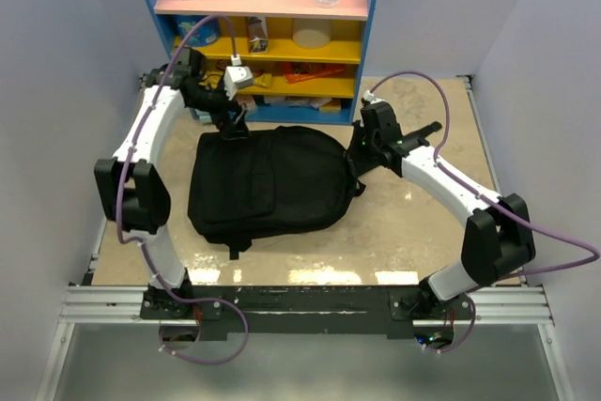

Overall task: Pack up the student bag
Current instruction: Zip the student bag at the center of the board.

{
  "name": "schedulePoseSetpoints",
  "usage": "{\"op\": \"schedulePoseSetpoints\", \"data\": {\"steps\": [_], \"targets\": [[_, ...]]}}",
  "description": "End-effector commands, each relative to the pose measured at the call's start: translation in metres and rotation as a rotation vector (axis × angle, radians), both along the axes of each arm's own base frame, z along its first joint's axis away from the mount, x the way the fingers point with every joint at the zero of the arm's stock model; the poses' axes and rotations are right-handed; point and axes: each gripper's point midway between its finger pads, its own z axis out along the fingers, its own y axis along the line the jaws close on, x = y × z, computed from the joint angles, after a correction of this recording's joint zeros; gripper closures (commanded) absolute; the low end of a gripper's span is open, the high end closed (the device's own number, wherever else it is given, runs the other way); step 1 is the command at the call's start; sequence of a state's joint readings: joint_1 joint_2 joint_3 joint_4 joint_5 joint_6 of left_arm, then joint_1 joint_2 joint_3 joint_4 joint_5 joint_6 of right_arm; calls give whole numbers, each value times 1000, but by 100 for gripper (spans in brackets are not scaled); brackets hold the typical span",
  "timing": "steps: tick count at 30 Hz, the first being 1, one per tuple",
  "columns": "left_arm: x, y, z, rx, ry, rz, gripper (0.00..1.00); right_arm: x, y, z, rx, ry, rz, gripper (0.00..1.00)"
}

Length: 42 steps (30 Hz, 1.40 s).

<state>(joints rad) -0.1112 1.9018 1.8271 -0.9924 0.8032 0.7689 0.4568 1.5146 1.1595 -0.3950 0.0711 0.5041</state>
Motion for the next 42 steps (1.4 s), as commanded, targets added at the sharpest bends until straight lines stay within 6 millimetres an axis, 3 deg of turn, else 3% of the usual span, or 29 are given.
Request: {"op": "schedulePoseSetpoints", "data": {"steps": [1, 2, 4, 5, 6, 11, 14, 16, 18, 19, 21, 22, 27, 34, 38, 39, 41, 42], "targets": [[-24, 33, 23, 50, -128, 4, 0, 13, 10, 28, 55, -85, 25, 100], [-18, 51, 17, 75, -133, 54, 0, 12, 10, 29, 60, -86, 29, 100], [-13, 60, 0, 91, -126, 91, 0, 11, 11, 32, 67, -91, 32, 100], [-6, 78, -7, 114, -124, 147, 0, 9, 11, 34, 70, -92, 35, 100], [-8, 83, -20, 126, -100, 169, 0, 8, 11, 35, 74, -93, 37, 100], [12, 129, -43, 244, -184, 326, 7, 3, 9, 48, 86, -116, 41, 100], [11, 139, -59, 243, -166, 347, 11, 2, 9, 49, 82, -114, 47, 100], [-4, 128, -69, 213, -122, 287, 9, 2, 9, 50, 84, -115, 49, 100], [-18, 103, -71, 125, -85, 174, 9, 1, 9, 51, 84, -119, 48, 100], [-44, 88, -79, 102, 20, 105, 10, 2, 9, 51, 82, -119, 45, 100], [-66, 66, -83, 24, 81, -53, 13, 3, 8, 50, 78, -118, 43, 100], [-91, 54, -86, -5, 189, -102, 15, 4, 8, 50, 76, -121, 37, 100], [-139, 23, -100, -7, 312, -272, 19, 9, 5, 46, 65, -114, 30, 100], [-187, -29, -74, -41, 296, -439, 19, 22, -2, 38, 60, -103, 7, 100], [-193, -36, -59, -75, 294, -446, 14, 27, -5, 38, 65, -104, -3, 100], [-185, -37, -53, -68, 265, -434, 4, 27, -5, 38, 65, -103, -4, 100], [-171, -30, -44, -54, 231, -386, 2, 25, -6, 39, 63, -103, -1, 100], [-159, -28, -30, -56, 187, -366, 0, 24, -7, 39, 59, -105, -1, 100]]}}
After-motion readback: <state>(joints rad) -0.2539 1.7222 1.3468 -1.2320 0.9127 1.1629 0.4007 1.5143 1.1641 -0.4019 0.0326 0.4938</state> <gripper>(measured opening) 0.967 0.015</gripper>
